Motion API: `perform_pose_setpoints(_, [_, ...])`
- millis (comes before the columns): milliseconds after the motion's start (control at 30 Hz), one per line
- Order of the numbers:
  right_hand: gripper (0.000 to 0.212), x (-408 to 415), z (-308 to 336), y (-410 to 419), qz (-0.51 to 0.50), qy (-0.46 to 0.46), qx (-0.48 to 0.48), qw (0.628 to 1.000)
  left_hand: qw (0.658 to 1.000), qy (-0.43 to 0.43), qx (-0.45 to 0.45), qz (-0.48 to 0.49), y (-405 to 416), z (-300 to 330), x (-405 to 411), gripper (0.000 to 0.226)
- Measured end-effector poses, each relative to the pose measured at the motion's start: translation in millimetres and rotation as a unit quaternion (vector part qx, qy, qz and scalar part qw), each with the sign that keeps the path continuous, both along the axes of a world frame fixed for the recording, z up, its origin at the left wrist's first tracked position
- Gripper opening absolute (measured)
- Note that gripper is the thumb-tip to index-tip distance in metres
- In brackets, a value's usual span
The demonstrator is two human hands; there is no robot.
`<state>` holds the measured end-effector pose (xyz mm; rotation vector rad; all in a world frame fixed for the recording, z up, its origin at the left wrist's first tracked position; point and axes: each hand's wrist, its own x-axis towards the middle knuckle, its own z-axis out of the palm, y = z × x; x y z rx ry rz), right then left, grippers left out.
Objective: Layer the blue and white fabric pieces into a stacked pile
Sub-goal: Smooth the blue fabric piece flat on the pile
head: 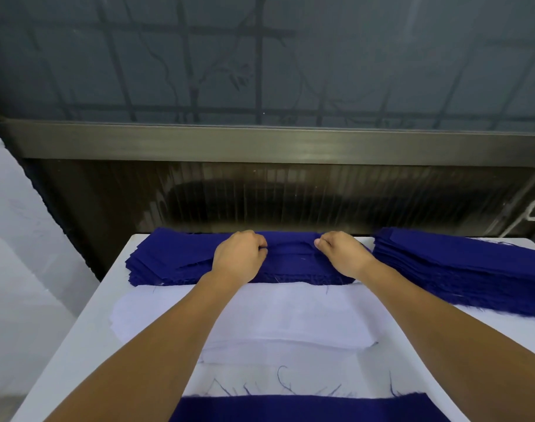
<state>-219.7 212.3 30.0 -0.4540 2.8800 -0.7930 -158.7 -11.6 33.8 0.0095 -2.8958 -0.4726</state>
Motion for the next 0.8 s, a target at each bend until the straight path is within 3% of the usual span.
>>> perform_pose_setpoints(167, [0.027,16,-4,-12,0.038,0.102,0.041,0.993,1.000,0.010,0.001,-0.003,-3,-2,-1,0.020])
perform_pose_setpoints(267, [0.008,19,-5,-13,0.033,0.134,0.035,0.990,1.000,0.026,-0.008,0.003,-18,-3,4,0.022])
perform_pose_setpoints(433, [0.014,26,1,-4,0.026,0.150,0.039,0.988,0.998,0.028,-0.028,0.046,-71,2,29,0.022])
perform_pose_setpoints(567, [0.011,60,19,9,0.059,0.171,0.042,0.983,0.997,0.047,-0.064,0.006,-89,18,64,0.023])
perform_pose_setpoints(700, [0.008,125,27,45,0.117,0.089,0.029,0.989,0.995,0.030,-0.054,-0.080,-86,30,125,0.019])
perform_pose_setpoints(800, [0.009,171,32,73,0.130,-0.065,-0.026,0.989,0.987,-0.070,-0.017,-0.143,-81,31,169,0.015])
